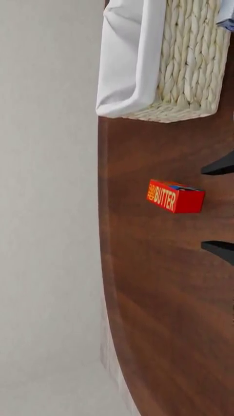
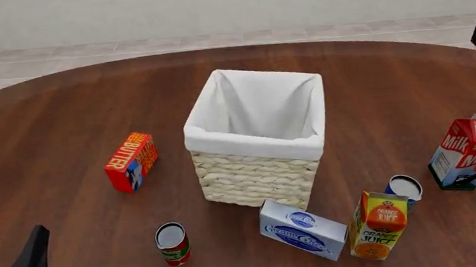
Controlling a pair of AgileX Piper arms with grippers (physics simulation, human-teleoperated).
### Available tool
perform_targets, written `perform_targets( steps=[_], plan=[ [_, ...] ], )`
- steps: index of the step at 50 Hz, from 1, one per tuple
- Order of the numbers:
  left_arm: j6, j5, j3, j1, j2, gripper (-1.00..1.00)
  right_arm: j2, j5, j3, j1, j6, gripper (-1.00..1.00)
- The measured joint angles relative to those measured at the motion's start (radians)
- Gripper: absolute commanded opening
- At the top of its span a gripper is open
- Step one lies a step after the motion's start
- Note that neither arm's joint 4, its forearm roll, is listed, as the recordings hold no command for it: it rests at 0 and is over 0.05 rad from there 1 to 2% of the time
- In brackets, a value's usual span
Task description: Pick up the alphabet soup and the tomato sauce, and put them in the basket.
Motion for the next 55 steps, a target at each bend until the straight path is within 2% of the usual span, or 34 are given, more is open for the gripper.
perform_targets(
  steps=[26,55],
  plan=[
    [-0.008,0.001,0.001,-0.003,0.000,1.00,0.221,0.204,-0.199,0.004,0.035,1.00],
    [-0.028,0.002,0.001,-0.009,0.003,1.00,0.408,0.300,-0.197,-0.050,0.055,1.00]
  ],
)
